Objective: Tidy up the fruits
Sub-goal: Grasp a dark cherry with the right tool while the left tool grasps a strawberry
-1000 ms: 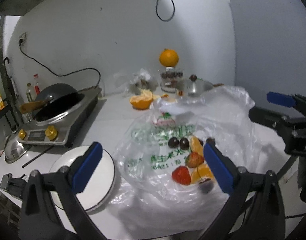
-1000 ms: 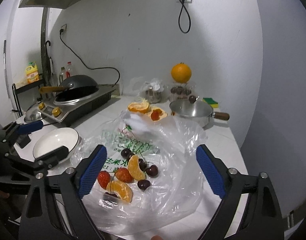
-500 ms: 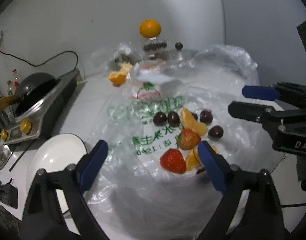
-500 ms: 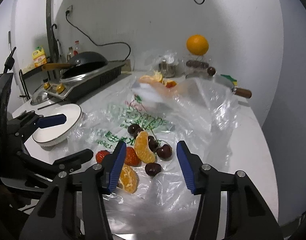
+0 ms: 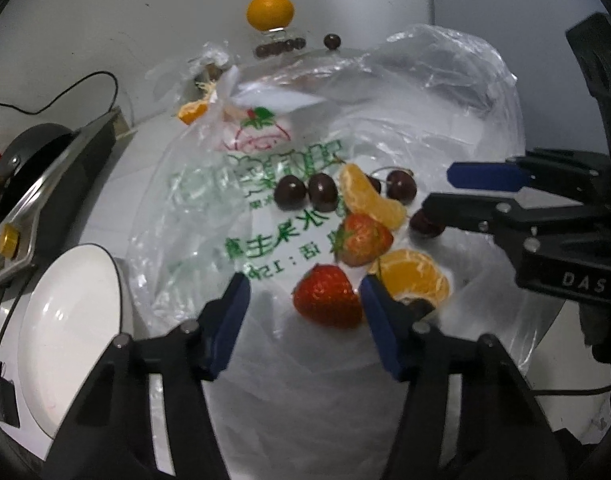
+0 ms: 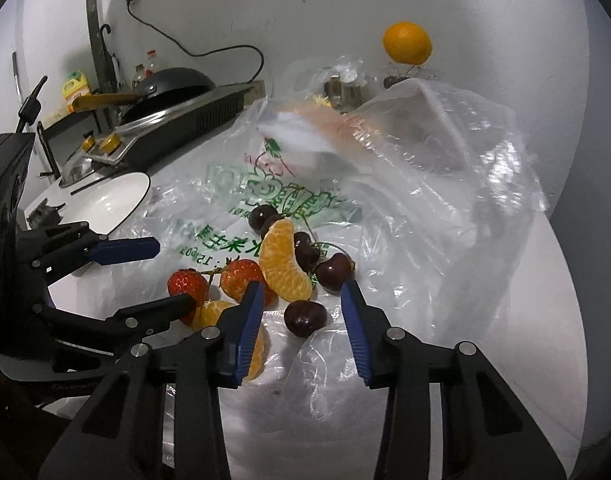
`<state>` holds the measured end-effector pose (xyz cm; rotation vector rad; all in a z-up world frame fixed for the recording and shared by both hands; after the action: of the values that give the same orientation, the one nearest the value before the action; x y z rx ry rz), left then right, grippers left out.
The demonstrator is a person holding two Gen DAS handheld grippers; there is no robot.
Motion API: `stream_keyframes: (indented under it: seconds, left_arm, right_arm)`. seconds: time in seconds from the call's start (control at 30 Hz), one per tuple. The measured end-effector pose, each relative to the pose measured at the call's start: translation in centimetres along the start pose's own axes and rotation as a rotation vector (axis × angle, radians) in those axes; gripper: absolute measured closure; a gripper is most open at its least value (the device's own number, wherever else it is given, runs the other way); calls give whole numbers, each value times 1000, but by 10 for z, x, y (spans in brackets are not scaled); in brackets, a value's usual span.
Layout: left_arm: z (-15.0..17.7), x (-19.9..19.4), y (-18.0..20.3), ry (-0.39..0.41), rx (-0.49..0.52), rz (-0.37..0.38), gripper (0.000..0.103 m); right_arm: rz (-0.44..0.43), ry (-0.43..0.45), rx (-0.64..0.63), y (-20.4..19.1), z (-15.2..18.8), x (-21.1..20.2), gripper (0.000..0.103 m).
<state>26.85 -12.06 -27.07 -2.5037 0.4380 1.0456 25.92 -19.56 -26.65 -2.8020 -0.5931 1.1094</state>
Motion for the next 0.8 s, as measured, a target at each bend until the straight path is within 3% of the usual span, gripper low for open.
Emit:
stream_keyframes:
  seconds: [0.2, 0.4, 0.5, 0.77, 0.8]
  left_arm:
    - [0, 7, 2, -10, -13, 33, 49]
    - [3, 11, -6, -34, -112, 121, 49]
    - [3, 13, -5, -31, -138, 156, 54]
    - [7, 17, -6, -36, -203, 222, 54]
    - [7, 17, -6, -30, -207, 234, 59]
  right_arm:
    - [2, -43, 10, 6, 6, 14, 66]
    - [-10, -82, 20, 7, 14, 22, 66]
    - [-17, -95, 31, 8, 15, 27, 66]
    - [-5, -104, 22, 9, 19, 30, 74]
    - [-3, -104, 19, 9, 19, 31, 74]
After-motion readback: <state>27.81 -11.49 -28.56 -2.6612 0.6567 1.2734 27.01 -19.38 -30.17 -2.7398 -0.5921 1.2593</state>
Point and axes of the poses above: each gripper's, at about its wrist camera, not at the fingertips, and x roughly the way its jaws point, y to its right, z to its underside, the point moved 10 cm from there along x, roughly the way its jaws point, and after that the axes turned 11 degrees about x, right-handed, at the moved point
